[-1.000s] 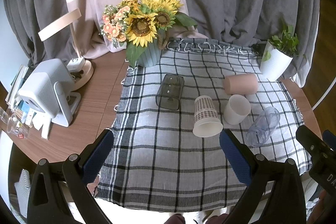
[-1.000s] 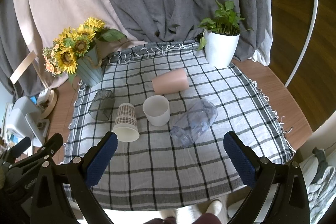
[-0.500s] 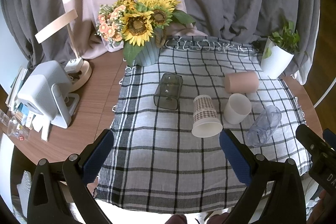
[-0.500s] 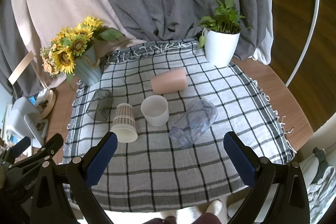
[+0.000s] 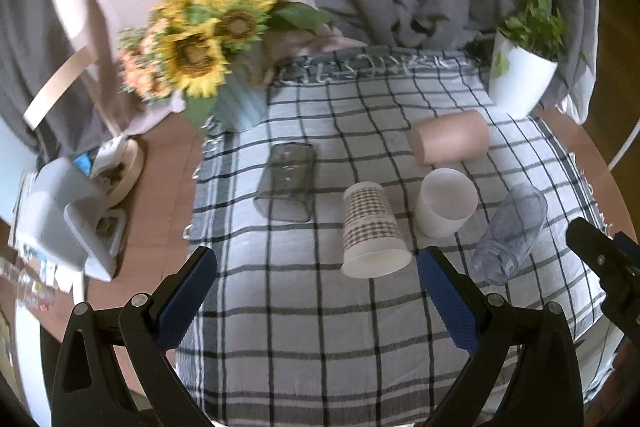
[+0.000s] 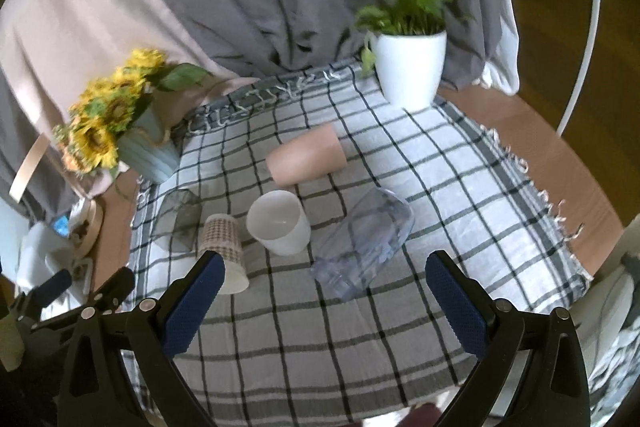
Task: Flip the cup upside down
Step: 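Reach the right gripper to the clear plastic cup and grasp it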
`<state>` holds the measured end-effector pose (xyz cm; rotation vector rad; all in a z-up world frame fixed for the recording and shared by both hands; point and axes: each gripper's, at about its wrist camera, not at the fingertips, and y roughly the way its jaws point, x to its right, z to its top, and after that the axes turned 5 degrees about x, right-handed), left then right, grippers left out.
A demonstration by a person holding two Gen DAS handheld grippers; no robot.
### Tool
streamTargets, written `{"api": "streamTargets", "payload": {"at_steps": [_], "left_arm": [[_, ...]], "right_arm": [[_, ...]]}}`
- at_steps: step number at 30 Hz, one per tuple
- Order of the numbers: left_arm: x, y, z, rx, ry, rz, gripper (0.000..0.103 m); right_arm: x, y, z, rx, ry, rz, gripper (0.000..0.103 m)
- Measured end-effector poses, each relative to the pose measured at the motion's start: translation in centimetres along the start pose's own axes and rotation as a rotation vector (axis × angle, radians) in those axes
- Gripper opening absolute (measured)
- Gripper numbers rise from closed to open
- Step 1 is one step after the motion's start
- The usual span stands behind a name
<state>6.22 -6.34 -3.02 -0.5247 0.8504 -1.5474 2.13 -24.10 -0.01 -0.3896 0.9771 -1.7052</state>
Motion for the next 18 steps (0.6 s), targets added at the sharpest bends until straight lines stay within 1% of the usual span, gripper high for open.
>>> {"api": "streamTargets", "payload": {"at_steps": [6,10,11,18], "left_arm": [[2.4,3.2,1.5,-0.036,0.091,-0.023,0.103],[3.7,5.2,2.5,-0.053,0.119,-0.044,0.103],[3.9,5.7,2.7,-0.06,0.126,-0.045,0.103],[5.8,8.8,3.9,-0.079,0.191,-0.012,0.103]], "right_arm": [[1.9,4.0,0.0,-0.061,0.096,0.02,0.096],[2.8,6.6,0.1,-0.107,0.144,0.025,0.095],[3.0,7.3,0.0,-0.121,0.159,0.023,0.093],[4.6,11.3,-0.3,-0.2,0.25,0.013,0.087]]}}
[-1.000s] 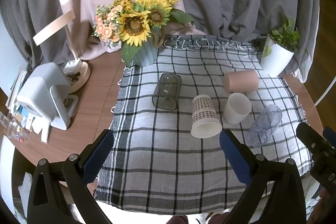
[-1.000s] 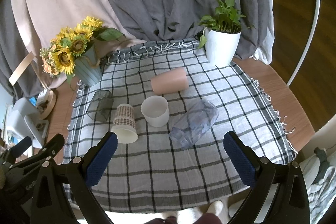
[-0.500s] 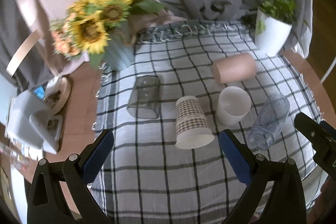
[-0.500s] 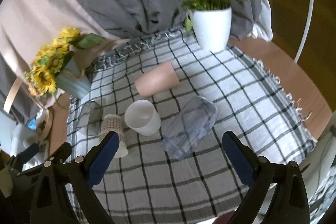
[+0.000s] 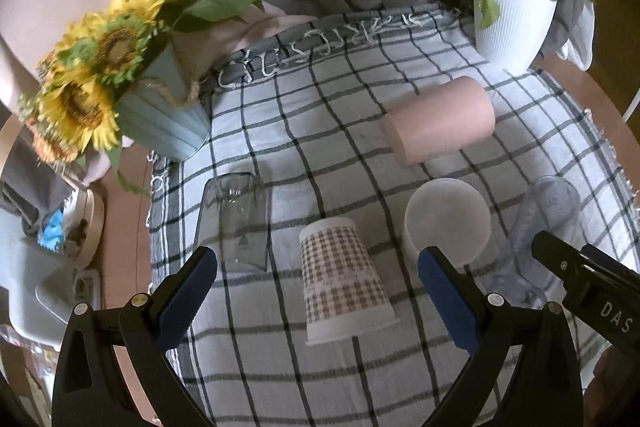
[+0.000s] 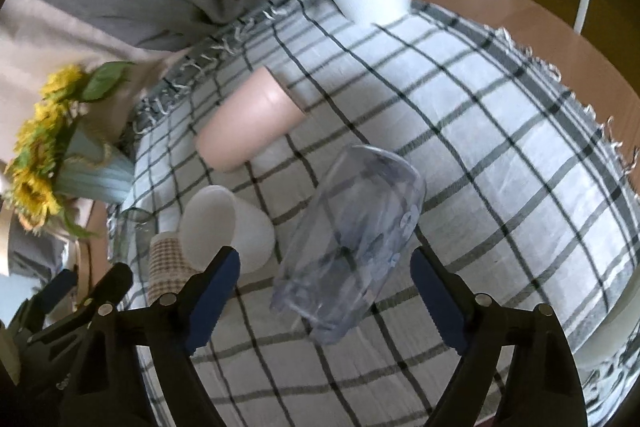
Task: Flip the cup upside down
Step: 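Reach the right gripper to the clear plastic cup and grasp it, then lift the clear plastic cup with the right gripper and rotate it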
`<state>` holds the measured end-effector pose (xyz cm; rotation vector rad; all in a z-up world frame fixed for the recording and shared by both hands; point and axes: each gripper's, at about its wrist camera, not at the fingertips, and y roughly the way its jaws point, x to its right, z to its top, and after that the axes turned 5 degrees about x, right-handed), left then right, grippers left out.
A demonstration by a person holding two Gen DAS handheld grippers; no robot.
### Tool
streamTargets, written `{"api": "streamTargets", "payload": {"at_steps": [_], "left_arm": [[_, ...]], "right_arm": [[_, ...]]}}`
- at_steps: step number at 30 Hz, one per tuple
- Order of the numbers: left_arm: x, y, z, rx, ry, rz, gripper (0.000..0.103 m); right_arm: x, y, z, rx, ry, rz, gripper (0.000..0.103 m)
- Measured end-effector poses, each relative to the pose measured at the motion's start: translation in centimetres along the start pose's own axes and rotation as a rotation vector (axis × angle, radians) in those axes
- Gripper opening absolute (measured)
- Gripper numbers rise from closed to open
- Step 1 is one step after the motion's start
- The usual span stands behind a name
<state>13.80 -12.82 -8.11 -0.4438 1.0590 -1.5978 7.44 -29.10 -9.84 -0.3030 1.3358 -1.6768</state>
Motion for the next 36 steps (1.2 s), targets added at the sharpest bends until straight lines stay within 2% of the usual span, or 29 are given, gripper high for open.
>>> {"api": "streamTargets", "payload": {"at_steps": [12,17,21,24,29,36], "left_arm": [[1.4,2.5,1.2,-0.029,0.046,0.033,0.103],[1.6,3.0,1.3,-0.047,0.036,0.044,0.103],[1.5,2.9,1.2,-0.056,0.014,0.05,0.103],[1.7,2.6,1.0,-0.053,0.004,0.063,0.103],[1.9,1.9,0.4,-0.062,-0.039,0.08,0.103],[0.8,-0.1,-2.1,-0.089,-0.199,0.071,0.103]], "right_arm": [[0.9,5.0,1.4,-0.082,0.049,-0.081,0.083],[0.7,6.3,1.6,-0.116,0.023,-0.065,0.082],[0.8,7.4,1.4,-0.171,0.016,-0.032,0.073],[0.7,7.4,1.4,-0.174,-0.006,-0.037,0.072],[0.4,6.9,1.6,-0.167,-0.072,-0.047,0.072],[0.2,4.2,1.7,-0.141,-0.183,-0.028,0.072]]}}
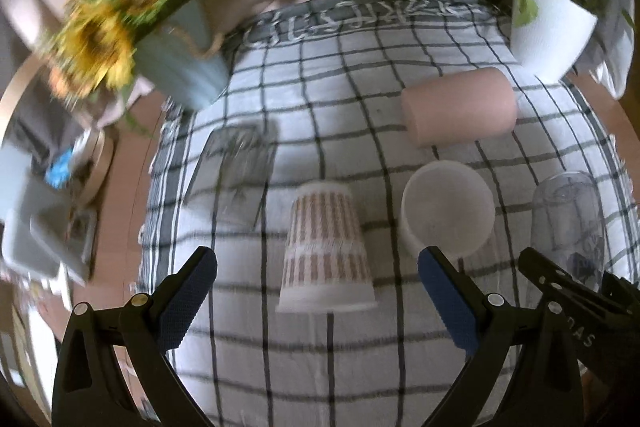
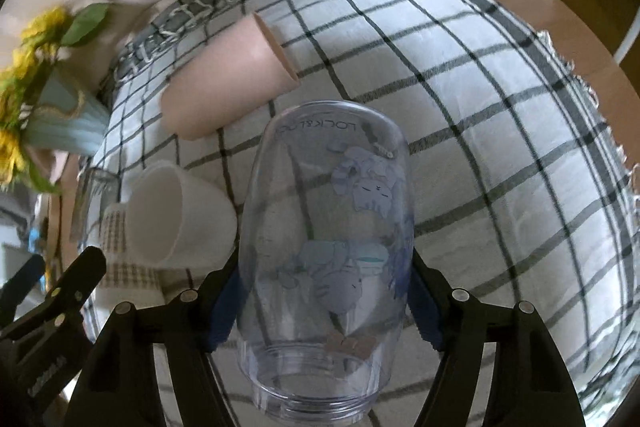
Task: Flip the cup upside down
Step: 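Lift the clear plastic cup with the right gripper and rotate it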
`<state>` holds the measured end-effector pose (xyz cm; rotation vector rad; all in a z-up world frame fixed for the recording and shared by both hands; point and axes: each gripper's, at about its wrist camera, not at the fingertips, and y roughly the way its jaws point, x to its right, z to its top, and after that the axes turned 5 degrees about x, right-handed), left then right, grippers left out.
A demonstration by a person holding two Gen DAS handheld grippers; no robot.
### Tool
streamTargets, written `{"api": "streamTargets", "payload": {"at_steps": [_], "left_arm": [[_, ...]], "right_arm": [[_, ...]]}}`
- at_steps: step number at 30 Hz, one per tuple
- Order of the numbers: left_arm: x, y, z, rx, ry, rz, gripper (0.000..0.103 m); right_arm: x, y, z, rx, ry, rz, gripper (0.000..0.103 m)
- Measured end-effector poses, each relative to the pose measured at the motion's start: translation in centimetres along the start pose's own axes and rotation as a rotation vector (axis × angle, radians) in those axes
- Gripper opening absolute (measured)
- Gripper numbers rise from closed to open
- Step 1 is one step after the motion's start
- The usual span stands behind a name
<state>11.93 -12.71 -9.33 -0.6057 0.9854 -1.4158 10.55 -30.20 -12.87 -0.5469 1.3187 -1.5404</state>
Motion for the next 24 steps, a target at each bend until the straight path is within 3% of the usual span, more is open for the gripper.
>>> {"api": "streamTargets", "payload": {"at_steps": [10,24], "left_arm": [[-4.3,-0.6,-6.4,-0.123,-0.187,0.003,0.103],[-7.5,1.1,-11.2,-0.221,-0.245,0.043,0.103]], "right_arm": [[-2.7,-3.2,-4.1,-0.021,-0.171,0.05,0.072],[-6.9,-0.7,-9.6,-0.128,-0.306,0.073,0.072]]}}
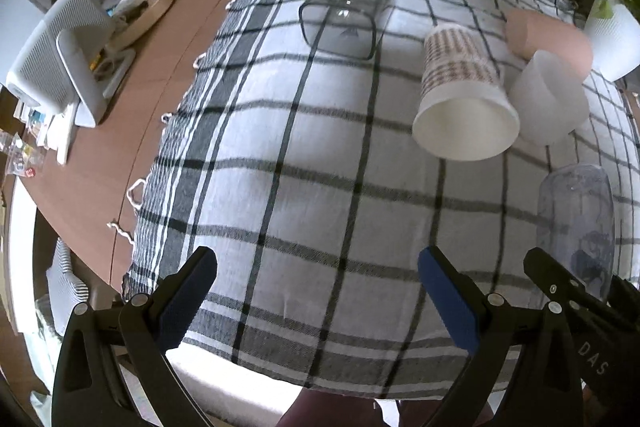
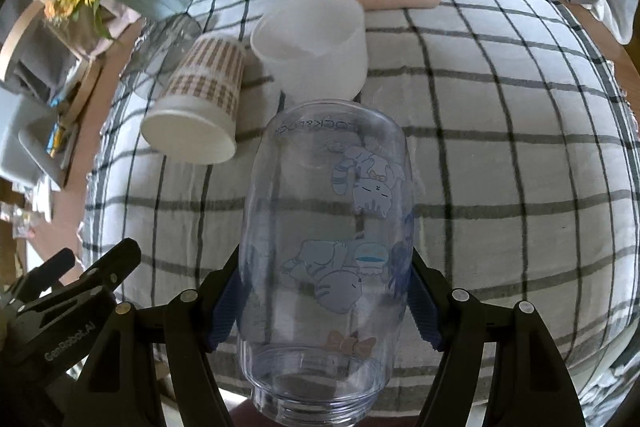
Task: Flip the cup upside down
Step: 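Lift the clear plastic cup with the right gripper and rotate it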
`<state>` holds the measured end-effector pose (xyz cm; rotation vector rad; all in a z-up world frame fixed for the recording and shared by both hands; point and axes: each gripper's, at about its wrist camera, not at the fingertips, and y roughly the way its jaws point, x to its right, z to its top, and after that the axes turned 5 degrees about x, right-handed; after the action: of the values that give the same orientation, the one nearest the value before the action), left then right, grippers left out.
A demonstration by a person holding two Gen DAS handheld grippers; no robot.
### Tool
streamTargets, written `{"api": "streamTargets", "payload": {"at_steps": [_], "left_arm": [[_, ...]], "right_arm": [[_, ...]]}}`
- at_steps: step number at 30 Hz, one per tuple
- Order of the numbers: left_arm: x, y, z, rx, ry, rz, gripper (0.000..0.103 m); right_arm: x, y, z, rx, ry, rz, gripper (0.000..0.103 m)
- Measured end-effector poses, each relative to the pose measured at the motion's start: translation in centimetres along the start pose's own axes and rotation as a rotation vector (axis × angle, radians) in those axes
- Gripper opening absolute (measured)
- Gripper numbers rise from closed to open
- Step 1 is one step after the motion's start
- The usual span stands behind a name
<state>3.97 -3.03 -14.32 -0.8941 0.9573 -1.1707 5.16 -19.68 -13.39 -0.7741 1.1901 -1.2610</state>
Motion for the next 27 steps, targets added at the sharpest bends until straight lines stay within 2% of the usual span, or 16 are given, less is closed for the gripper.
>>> {"api": "streamTargets", "payload": {"at_steps": [17,20,27], "left_arm": [[-0.5,0.9,-0.4,-0.026,0.004,-0.015,0.103],[-0.7,0.2,-0.1,-0.012,-0.008,-0.021,0.103],[-0.2,-2.3,1.0,0.039,-0.004,-0.062,0.103]], "right_arm": [[-0.4,1.1,-0.7,-0.047,-0.002,-0.014,0.073],[-0.4,0.1,-0.8,-0.022,0.006,0.015,0.081],[0.1,-4.3,-0.4,0.081,0.046,0.027,0.081]]}}
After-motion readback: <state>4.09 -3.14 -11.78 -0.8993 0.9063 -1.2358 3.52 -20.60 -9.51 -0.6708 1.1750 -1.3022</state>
